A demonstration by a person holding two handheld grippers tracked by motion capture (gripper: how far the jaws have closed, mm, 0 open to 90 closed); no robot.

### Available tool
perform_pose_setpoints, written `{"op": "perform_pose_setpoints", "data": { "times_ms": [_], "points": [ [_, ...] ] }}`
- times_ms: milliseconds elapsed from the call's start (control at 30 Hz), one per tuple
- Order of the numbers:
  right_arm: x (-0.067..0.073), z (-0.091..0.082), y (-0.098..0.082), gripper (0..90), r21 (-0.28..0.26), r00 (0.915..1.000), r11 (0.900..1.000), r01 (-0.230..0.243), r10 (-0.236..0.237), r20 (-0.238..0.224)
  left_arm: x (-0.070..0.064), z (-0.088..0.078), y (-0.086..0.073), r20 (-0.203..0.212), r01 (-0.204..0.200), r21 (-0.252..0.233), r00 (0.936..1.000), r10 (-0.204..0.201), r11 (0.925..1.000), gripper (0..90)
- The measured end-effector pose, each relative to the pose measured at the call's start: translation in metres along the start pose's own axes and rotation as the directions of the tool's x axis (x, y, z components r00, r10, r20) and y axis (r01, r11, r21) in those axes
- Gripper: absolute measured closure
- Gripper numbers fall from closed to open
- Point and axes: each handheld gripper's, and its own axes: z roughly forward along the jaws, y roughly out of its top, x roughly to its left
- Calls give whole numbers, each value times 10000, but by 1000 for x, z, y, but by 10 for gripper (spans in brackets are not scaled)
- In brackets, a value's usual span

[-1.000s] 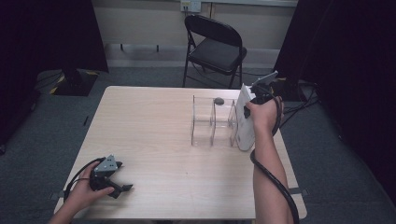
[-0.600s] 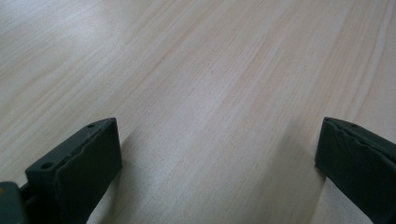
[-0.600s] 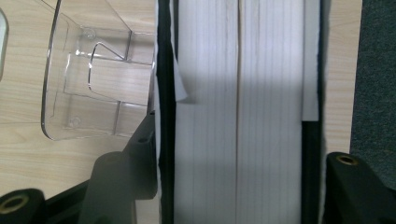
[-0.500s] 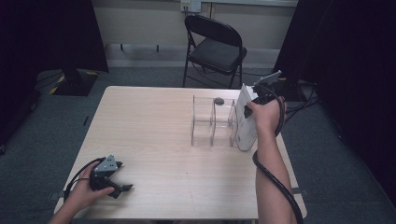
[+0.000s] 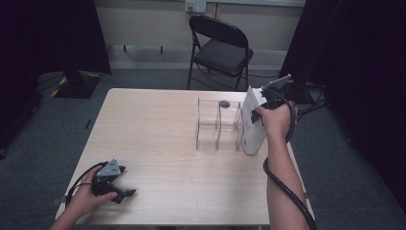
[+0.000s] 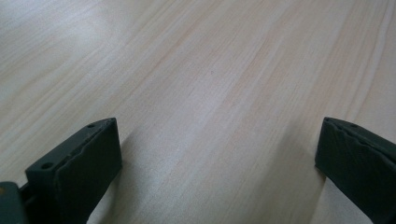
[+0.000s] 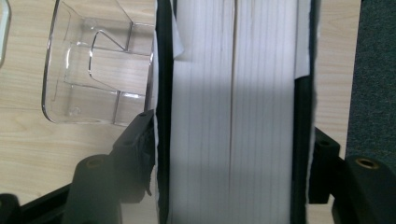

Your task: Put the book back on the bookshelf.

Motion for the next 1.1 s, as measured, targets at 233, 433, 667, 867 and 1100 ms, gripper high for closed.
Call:
{"op": "perform_pose_setpoints", "data": {
  "times_ms": [233,433,667,867,1100],
  "points": [
    [3,-1,-3,301,-71,9999,9999,148,-148,16,0,0,0,-1,1,-2,10000,-1,10000,0],
    [3,0,-5,289,-134,9996,9995,279,-279,47,0,0,0,-1,-3,0,10000,3,10000,0],
    [1,-2,-9,269,-141,9995,9994,323,-323,-3,0,0,0,-1,0,-1,10000,0,10000,0],
    [2,-4,-14,249,-164,9990,9990,413,-415,-136,0,0,0,0,2,-1,10000,-2,10000,0],
    [2,-6,-18,232,-186,9982,9985,519,-524,-283,0,0,0,-1,11,-11,10000,-11,10000,0]
  ]
}}
